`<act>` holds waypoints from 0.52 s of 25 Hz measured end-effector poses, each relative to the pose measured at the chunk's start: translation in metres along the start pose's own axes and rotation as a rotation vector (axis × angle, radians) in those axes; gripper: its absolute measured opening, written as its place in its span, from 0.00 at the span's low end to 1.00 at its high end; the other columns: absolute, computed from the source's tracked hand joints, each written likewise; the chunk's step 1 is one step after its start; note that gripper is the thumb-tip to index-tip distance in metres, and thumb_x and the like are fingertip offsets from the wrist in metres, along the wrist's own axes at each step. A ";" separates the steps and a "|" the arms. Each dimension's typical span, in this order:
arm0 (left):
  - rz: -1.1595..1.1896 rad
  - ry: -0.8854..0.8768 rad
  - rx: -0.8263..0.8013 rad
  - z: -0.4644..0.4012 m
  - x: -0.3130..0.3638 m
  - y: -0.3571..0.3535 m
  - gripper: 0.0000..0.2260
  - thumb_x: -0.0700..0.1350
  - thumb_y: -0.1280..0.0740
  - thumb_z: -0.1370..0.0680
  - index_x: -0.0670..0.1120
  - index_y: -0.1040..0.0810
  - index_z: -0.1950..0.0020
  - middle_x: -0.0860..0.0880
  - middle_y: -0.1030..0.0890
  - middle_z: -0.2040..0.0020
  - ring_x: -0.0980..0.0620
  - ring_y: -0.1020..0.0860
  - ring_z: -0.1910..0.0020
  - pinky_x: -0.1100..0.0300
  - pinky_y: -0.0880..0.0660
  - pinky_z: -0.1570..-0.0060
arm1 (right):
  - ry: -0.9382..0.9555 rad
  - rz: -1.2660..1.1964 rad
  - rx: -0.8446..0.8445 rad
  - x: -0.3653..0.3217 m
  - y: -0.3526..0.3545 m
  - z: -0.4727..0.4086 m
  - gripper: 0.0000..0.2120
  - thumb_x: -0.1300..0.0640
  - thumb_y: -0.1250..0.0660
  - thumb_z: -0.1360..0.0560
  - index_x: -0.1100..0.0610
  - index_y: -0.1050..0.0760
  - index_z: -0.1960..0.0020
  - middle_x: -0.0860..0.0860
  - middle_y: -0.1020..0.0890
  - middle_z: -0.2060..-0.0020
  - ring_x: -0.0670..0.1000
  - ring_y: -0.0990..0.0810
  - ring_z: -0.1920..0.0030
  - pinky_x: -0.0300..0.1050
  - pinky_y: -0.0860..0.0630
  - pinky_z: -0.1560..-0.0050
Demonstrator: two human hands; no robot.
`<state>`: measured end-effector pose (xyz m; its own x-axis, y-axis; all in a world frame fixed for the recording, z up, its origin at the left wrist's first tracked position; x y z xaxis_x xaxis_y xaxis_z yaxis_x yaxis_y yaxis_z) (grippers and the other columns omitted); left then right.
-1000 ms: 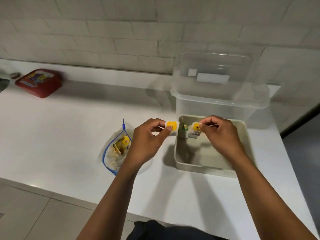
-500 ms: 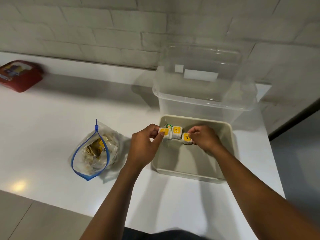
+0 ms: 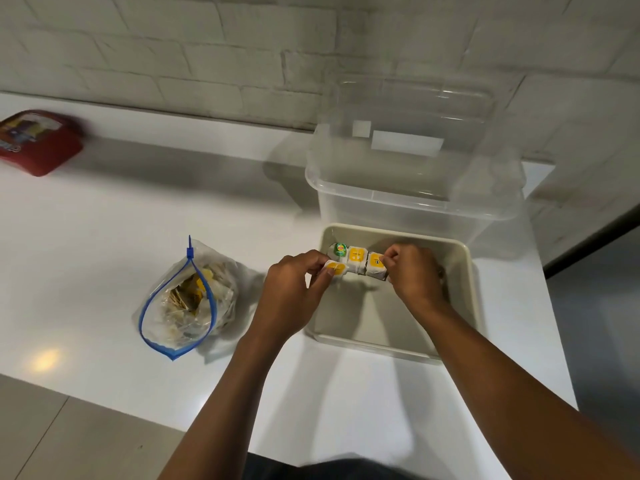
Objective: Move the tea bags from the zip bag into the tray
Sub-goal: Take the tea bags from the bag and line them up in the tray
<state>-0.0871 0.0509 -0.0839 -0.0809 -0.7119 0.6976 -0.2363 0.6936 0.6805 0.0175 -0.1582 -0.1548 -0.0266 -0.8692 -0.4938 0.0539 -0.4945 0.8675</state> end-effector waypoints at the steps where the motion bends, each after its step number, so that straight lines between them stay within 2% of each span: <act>1: 0.004 -0.001 -0.001 0.000 -0.001 -0.001 0.02 0.49 0.31 0.21 0.54 0.18 0.53 0.59 0.18 0.62 0.66 0.25 0.60 0.68 0.30 0.59 | -0.006 0.016 -0.003 -0.001 0.000 0.000 0.10 0.53 0.33 0.25 0.56 0.20 0.62 0.52 0.18 0.71 0.53 0.19 0.66 0.42 0.24 0.64; 5: 0.005 -0.008 -0.005 0.000 -0.004 -0.003 0.02 0.48 0.30 0.21 0.53 0.18 0.53 0.58 0.18 0.61 0.59 0.23 0.58 0.59 0.25 0.57 | -0.019 0.103 0.018 -0.002 0.003 0.002 0.11 0.49 0.33 0.25 0.54 0.19 0.61 0.53 0.18 0.69 0.56 0.18 0.64 0.43 0.23 0.63; 8: 0.013 -0.010 -0.010 0.001 -0.006 -0.004 0.02 0.49 0.31 0.21 0.53 0.18 0.52 0.59 0.18 0.61 0.59 0.23 0.57 0.57 0.24 0.56 | -0.029 0.128 0.011 -0.002 0.005 0.002 0.13 0.47 0.33 0.23 0.55 0.17 0.58 0.55 0.17 0.64 0.58 0.18 0.61 0.42 0.27 0.64; 13: 0.003 -0.017 -0.005 0.000 -0.007 -0.005 0.02 0.49 0.31 0.21 0.54 0.18 0.52 0.61 0.19 0.61 0.59 0.23 0.57 0.57 0.24 0.56 | -0.046 0.160 0.029 -0.002 0.008 0.001 0.18 0.42 0.34 0.23 0.55 0.17 0.58 0.55 0.17 0.64 0.59 0.18 0.61 0.44 0.25 0.63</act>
<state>-0.0855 0.0521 -0.0921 -0.0978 -0.7116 0.6958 -0.2308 0.6963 0.6797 0.0169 -0.1605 -0.1472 -0.0655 -0.9356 -0.3470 0.0319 -0.3495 0.9364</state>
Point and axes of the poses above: each hand's wrist, its own z-axis away from the middle knuckle, its own y-axis out of the back of the hand, x = y × z, the point moved 9 cm from there along -z, towards the middle knuckle
